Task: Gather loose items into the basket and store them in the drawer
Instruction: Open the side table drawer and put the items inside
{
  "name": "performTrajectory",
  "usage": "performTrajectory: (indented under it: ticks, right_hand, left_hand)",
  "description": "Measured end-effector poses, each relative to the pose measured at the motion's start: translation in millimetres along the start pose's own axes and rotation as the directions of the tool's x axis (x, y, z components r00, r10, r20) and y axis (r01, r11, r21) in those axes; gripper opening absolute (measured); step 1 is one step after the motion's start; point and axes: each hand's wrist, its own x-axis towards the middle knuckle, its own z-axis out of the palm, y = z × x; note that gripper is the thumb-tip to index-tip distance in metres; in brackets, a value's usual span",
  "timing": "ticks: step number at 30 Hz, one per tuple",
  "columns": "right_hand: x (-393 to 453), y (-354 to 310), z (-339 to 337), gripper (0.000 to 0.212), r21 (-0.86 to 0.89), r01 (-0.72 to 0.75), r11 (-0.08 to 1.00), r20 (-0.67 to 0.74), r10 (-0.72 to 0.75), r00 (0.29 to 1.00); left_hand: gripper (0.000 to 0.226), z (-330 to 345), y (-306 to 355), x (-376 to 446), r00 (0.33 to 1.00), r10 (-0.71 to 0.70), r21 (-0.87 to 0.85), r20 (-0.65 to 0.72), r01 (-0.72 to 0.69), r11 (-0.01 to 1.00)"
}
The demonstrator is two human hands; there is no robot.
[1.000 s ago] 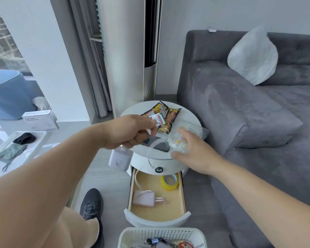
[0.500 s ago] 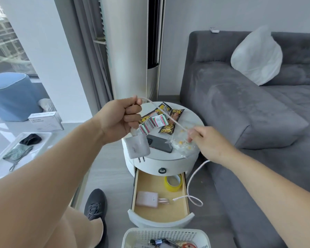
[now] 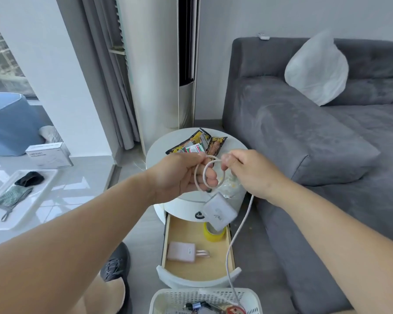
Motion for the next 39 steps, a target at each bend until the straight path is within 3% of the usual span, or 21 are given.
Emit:
performTrajectory:
  ticks: [2, 6, 10, 14, 17, 19, 21, 22, 24, 25, 27, 29, 31, 34, 39]
  right_hand:
    - [-1, 3, 3, 0.033, 0.015, 0.005, 1.000, -0.010, -0.005, 1.000]
    - [-6, -1, 16, 0.028, -0.047, 0.108, 0.993, -0.001, -0.109, 0.994]
    - [-8, 3, 18, 0.034, -0.068, 0.112, 0.991, -0.149, -0.121, 0.981]
    - [-8, 1, 19, 0.038, 0.003, 0.099, 0.995, -0.190, -0.097, 0.977]
    - [-3, 0, 22, 0.041, 0.198, 0.049, 0.979, -0.231, -0.002, 0.973]
    - [4, 9, 22, 0.045, 0.480, -0.128, 0.868, -0.178, 0.239, 0.955]
    - [7, 22, 20, 0.045, 0.648, -0.291, 0.704, -0.017, 0.395, 0.918]
    - [8, 31, 20, 0.041, 0.571, -0.336, 0.749, 0.005, 0.406, 0.914]
    - [5, 43, 20, 0.029, 0.050, -0.299, 0.953, 0.024, 0.298, 0.954]
    - [2, 43, 24, 0.025, -0.190, -0.211, 0.959, 0.111, 0.234, 0.966]
    - [-9, 26, 32, 0.019, -0.408, -0.010, 0.913, 0.333, 0.159, 0.930]
    - [-22, 0, 38, 0.018, -0.403, 0.119, 0.907, 0.452, 0.084, 0.888]
    - [-24, -19, 37, 0.017, -0.234, 0.143, 0.962, 0.482, -0.013, 0.876]
    - [-15, -25, 25, 0.018, 0.051, 0.103, 0.993, 0.327, -0.114, 0.938]
    - [-2, -9, 15, 0.018, 0.157, 0.091, 0.983, 0.058, -0.102, 0.993]
  left_hand:
    - [0.037, 2, 0, -1, 1.000, -0.008, -0.005, -0.027, 0.008, 1.000]
    - [0.039, 6, -4, -3, 0.997, 0.060, 0.272, -0.054, -0.043, 0.961]
    - [0.035, 5, -1, -4, 0.997, 0.072, 0.315, 0.023, -0.075, 0.946]
    - [0.032, 5, 3, -6, 0.988, -0.111, 0.197, 0.105, 0.089, 0.976]
    - [0.033, -3, 11, -10, 0.964, -0.180, 0.099, 0.197, 0.163, 0.982]
    - [0.033, -13, 17, -11, 0.969, -0.145, -0.027, 0.198, 0.153, 0.988]
    - [0.032, -24, 21, -9, 0.993, -0.089, -0.275, 0.076, 0.107, 0.955]
    - [0.031, -32, 22, -7, 0.996, -0.078, -0.405, -0.035, 0.058, 0.913]
    - [0.032, -45, 23, -3, 0.961, -0.083, -0.522, -0.265, -0.071, 0.850]
    - [0.033, -50, 23, -2, 0.942, -0.064, -0.492, -0.329, -0.113, 0.863]
    - [0.033, -48, 20, -1, 0.929, 0.030, -0.241, -0.368, -0.126, 0.962]
    - [0.030, -37, 11, 0, 0.935, 0.121, 0.142, -0.334, -0.078, 0.987]
    - [0.030, -25, 2, 0, 0.956, 0.143, 0.385, -0.256, -0.035, 0.922]
    - [0.040, -12, -6, 0, 0.972, 0.170, 0.522, -0.160, -0.063, 0.851]
    - [0.039, 0, -2, -8, 0.992, 0.112, 0.400, -0.055, -0.081, 0.913]
